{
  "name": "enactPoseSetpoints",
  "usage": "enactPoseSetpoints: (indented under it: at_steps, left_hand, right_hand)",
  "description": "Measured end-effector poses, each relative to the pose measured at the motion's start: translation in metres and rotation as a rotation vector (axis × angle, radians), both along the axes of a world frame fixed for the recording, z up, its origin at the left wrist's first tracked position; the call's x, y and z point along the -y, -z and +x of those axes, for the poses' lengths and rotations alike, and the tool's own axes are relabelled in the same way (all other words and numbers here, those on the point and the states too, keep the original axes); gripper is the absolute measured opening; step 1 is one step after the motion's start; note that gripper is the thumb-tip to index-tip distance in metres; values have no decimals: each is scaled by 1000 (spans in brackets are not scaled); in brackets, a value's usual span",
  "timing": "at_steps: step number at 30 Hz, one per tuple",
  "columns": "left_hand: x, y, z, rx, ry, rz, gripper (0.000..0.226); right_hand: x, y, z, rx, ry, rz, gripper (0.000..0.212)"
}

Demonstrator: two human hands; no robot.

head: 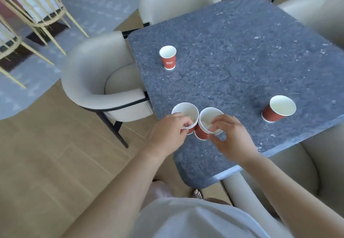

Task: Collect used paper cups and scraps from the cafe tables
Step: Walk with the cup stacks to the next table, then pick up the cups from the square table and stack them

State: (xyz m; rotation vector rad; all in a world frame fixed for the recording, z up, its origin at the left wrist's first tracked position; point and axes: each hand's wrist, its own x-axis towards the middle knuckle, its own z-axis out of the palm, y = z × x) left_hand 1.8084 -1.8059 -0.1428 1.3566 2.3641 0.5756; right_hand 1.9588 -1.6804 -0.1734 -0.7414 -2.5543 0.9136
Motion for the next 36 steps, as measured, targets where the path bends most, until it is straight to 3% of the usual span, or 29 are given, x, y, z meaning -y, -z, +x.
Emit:
enactPoseSetpoints:
  at_steps: [11, 19, 22, 31, 36]
  left_hand:
    - [-136, 27, -57, -86, 548, -83, 8]
    - [-180, 57, -83, -163, 945, -100, 11]
    - [-188, 62, -86, -171, 1054, -60, 13]
    - [-210, 57, -74, -163, 1222, -17, 79]
    - [-222, 61, -64, -200, 1216, -218, 84]
  right_hand:
    - [-37, 14, -18, 120, 494, -16, 10]
    - [-25, 35, -39, 332, 765, -67, 8]
    - [-18, 36, -45, 359, 848, -74, 18]
    - [-12, 23, -49, 259, 1045, -44, 60]
    - [-24, 26, -54, 352, 992, -172, 70]
